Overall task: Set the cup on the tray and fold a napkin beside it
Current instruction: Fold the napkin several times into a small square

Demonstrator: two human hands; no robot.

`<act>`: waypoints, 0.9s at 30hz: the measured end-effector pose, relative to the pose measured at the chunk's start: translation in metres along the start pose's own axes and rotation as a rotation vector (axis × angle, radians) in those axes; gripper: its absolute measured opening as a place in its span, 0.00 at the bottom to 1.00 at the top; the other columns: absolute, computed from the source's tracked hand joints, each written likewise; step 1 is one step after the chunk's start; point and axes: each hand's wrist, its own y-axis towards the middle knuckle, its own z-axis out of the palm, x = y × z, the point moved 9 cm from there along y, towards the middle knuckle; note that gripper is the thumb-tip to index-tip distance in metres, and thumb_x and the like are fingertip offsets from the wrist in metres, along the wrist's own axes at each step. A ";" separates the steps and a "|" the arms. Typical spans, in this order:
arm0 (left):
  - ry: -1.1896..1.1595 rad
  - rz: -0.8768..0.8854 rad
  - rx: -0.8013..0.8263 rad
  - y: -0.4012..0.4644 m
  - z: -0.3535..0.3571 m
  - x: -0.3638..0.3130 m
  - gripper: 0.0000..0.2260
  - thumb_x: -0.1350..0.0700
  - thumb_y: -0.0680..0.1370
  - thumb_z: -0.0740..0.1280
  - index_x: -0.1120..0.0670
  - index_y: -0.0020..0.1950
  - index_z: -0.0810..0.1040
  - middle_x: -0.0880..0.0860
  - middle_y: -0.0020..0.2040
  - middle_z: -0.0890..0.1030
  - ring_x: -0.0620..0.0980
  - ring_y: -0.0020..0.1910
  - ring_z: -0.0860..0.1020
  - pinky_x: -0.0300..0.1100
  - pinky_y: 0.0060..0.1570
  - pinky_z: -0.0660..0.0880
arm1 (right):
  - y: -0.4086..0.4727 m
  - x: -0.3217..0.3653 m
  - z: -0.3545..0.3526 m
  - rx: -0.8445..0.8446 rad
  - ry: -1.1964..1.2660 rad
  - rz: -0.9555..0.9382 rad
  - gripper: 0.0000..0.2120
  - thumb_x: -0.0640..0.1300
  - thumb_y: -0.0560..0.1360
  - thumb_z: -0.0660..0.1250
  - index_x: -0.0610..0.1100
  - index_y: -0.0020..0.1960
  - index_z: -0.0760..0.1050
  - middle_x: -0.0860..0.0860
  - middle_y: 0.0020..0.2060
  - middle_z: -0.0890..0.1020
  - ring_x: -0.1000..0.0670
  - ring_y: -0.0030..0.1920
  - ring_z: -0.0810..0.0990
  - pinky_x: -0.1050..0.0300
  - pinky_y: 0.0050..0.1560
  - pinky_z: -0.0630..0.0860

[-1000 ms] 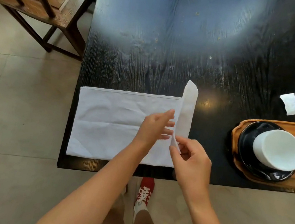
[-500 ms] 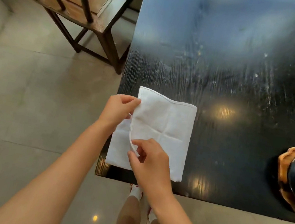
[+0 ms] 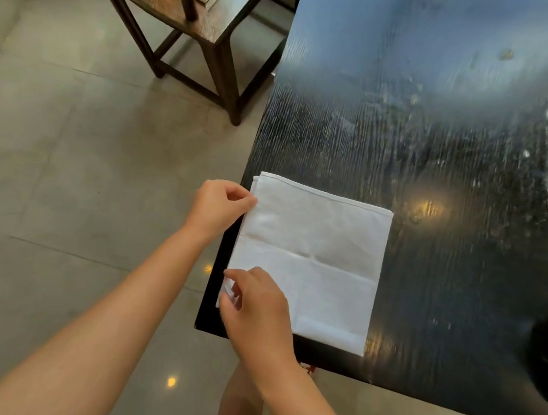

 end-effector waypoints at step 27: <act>0.275 0.333 -0.066 -0.058 0.093 -0.062 0.05 0.58 0.74 0.68 0.57 0.39 0.77 0.52 0.36 0.78 0.49 0.37 0.75 0.45 0.38 0.74 | -0.048 -0.142 -0.057 0.057 -0.829 -0.161 0.32 0.62 0.76 0.51 0.52 0.76 0.47 0.49 0.77 0.50 0.47 0.76 0.47 0.38 0.71 0.48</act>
